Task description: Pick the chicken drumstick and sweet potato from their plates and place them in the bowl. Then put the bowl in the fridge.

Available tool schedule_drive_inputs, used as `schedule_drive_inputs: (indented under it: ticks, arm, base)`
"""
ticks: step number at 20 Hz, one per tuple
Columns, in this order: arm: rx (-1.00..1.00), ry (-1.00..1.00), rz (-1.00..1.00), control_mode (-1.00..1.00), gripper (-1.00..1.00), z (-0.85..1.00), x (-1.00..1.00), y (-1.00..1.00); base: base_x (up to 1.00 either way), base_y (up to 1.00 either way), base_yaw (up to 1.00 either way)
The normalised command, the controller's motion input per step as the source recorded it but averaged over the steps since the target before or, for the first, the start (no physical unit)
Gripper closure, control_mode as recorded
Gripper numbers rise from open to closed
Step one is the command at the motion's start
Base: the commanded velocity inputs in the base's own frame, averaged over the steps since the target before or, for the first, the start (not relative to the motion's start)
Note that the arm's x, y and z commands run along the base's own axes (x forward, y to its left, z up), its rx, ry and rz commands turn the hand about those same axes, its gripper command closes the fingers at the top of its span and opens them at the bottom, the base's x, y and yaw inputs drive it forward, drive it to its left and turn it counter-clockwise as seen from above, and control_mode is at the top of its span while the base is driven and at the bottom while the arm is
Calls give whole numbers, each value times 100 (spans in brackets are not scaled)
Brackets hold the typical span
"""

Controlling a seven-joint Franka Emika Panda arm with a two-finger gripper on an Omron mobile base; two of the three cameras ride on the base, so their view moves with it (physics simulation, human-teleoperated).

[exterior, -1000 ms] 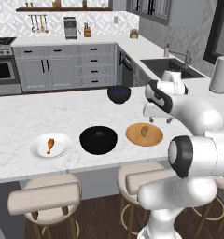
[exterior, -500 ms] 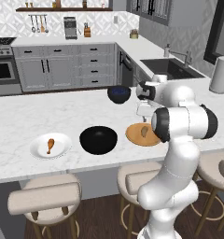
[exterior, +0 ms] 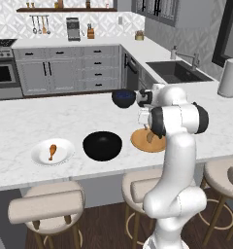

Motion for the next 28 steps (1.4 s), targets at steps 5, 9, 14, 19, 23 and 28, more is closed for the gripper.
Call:
schedule_drive_inputs:
  ticks: [5, 9, 14, 19, 23, 28]
  arm:
    - [0, 0, -1, -100, -100, -50, 14, 19]
    - [0, 0, -2, -100, -100, -44, 9, 8]
    - [0, 0, 0, -100, 100, -46, 0, 0]
    - [0, 0, 0, -100, 100, -11, 1, 0]
    - [0, 0, 0, -100, 100, 0, -22, 1]
    - [-1, -4, 2, -100, 100, 50, -55, 14]
  base:
    - [0, 0, 0]
    - [0, 0, 0]
    - [0, 0, 0]
    - [0, 0, 0]
    - [0, 0, 0]
    - [0, 0, 0]
